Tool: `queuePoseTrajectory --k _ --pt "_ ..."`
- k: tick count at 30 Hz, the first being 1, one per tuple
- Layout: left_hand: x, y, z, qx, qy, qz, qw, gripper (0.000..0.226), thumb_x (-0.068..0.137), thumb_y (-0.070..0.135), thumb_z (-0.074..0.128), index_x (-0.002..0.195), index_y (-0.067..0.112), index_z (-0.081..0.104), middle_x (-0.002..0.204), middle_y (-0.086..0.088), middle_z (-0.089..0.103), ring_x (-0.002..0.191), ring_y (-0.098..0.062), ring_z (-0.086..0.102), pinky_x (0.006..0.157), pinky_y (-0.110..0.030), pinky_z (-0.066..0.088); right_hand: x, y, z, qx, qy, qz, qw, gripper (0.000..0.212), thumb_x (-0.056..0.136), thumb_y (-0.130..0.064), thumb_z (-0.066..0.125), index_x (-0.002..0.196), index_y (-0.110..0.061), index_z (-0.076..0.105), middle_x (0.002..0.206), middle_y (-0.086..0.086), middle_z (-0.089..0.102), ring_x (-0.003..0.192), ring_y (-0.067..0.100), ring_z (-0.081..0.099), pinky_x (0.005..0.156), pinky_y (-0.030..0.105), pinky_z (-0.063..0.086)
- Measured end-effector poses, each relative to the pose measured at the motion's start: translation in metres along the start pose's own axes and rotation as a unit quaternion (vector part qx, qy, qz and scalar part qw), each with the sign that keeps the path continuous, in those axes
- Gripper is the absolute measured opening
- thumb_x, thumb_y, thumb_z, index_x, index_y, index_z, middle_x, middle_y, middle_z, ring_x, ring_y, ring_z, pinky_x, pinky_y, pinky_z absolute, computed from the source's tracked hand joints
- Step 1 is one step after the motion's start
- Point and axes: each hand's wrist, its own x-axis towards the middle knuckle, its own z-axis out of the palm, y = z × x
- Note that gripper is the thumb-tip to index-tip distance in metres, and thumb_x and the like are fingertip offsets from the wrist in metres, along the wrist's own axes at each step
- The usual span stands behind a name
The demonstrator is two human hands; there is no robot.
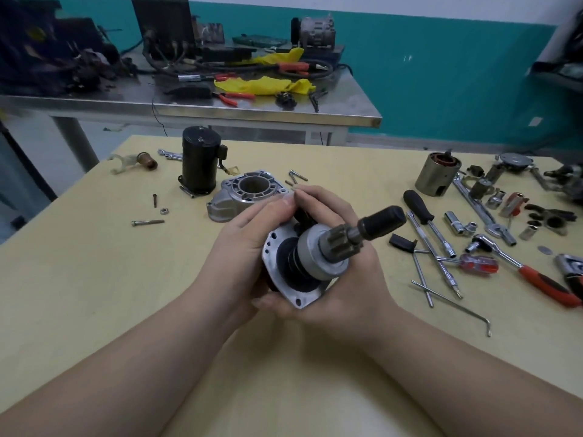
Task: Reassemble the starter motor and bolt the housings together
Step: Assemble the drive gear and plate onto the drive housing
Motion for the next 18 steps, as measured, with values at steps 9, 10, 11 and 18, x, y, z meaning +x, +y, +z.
queuePoseTrajectory --k 9,10,11,18 --pt "0.0092 -0.0076 0.0036 -0.122 -0.028 -0.079 0.989 0.05 0.109 0.038 0.058 0.15 0.011 0.062 0.148 -0.015 0.067 0.137 -0.029 0.066 0.107 -0.038 0.056 0.0008 -0.0093 0.0028 0.069 0.032 0.014 0.997 0.087 0.061 -0.036 0.098 0.139 -0.023 0.061 0.145 -0.003 0.05 0.14 0.023 0.054 0.115 0.037 0.047" --pt "0.0096 -0.0072 0.0026 -0.132 -0.043 -0.082 0.987 0.053 0.107 0.041 0.063 0.149 0.01 0.063 0.15 -0.017 0.065 0.138 -0.03 0.065 0.108 -0.04 0.055 0.0009 -0.0094 0.0023 0.071 0.036 0.018 0.997 0.089 0.061 -0.036 0.098 0.14 -0.025 0.059 0.146 -0.001 0.051 0.14 0.023 0.054 0.116 0.039 0.047" --pt "0.0096 -0.0067 0.0027 -0.142 -0.061 -0.083 0.984 0.057 0.101 0.045 0.071 0.146 0.011 0.067 0.15 -0.017 0.065 0.138 -0.03 0.065 0.108 -0.041 0.055 0.0008 -0.0094 0.0022 0.084 0.039 0.028 0.995 0.091 0.061 -0.036 0.098 0.142 -0.03 0.057 0.147 0.0 0.053 0.141 0.024 0.054 0.116 0.042 0.047" --pt "0.0023 0.0012 0.0078 -0.132 -0.038 -0.09 0.986 0.047 0.103 0.055 0.058 0.114 0.02 0.086 0.13 -0.011 0.078 0.122 -0.027 0.075 0.092 -0.036 0.065 -0.0004 -0.0087 -0.0017 0.148 0.04 0.095 0.984 0.092 0.062 -0.025 0.099 0.143 -0.027 0.055 0.139 -0.002 0.066 0.136 0.026 0.061 0.114 0.045 0.05"
